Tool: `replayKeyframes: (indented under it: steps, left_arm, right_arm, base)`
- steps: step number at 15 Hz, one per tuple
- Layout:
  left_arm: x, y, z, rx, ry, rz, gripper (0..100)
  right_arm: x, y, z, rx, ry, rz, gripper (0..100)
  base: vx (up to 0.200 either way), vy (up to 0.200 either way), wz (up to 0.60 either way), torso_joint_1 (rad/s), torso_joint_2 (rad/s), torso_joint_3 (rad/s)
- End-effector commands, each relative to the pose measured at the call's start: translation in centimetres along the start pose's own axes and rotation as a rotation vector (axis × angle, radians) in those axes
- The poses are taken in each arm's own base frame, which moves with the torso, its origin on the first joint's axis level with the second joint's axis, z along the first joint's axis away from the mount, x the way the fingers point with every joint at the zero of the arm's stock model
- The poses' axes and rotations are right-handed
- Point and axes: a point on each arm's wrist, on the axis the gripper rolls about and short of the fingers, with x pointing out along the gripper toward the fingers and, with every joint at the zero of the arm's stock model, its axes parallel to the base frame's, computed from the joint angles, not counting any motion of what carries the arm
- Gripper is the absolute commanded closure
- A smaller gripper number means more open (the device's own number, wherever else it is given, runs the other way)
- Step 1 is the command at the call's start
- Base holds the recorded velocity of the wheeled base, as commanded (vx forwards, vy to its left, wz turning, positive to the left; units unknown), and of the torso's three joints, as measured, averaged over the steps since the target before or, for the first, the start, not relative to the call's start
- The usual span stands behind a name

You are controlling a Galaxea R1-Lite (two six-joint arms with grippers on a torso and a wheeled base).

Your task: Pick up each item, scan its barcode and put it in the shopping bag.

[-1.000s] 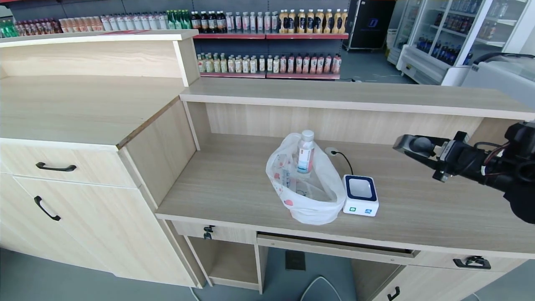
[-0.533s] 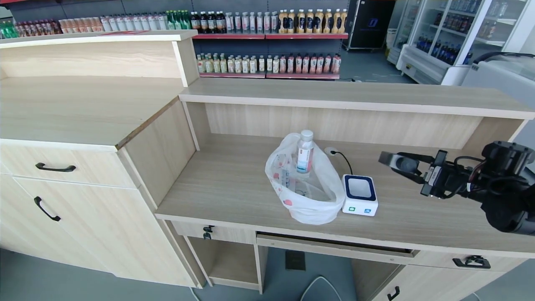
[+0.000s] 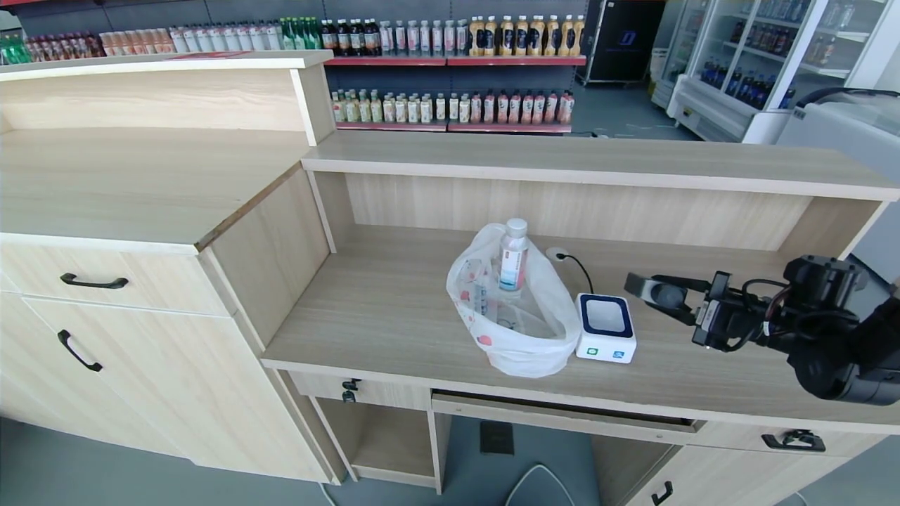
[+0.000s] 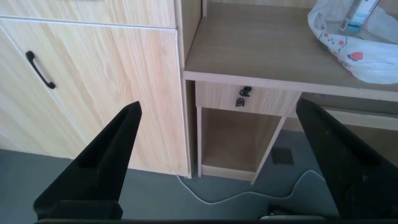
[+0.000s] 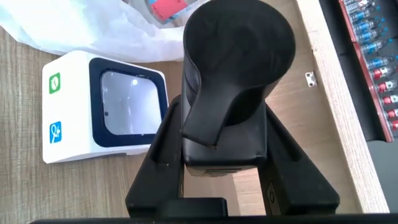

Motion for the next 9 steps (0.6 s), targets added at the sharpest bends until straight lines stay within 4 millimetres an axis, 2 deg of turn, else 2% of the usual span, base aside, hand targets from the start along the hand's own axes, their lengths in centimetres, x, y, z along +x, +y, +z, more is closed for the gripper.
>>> replayKeyframes:
  steps: [1,9]
  left_arm:
    - [0.0,0.0,0.0,0.0,0.002,0.0,0]
    - [0.0,0.0,0.0,0.0,0.001,0.0,0]
  right_arm:
    - [0.7,0.7,-0.2,0.006,-0.014,0.01,100]
    - [3.6,1.5,-0.2,0.002,-0.073,0.025,100]
  base:
    - [0.0,0.0,0.0,0.0,0.0,0.0]
    - [0.0,0.0,0.0,0.0,0.0,0.0]
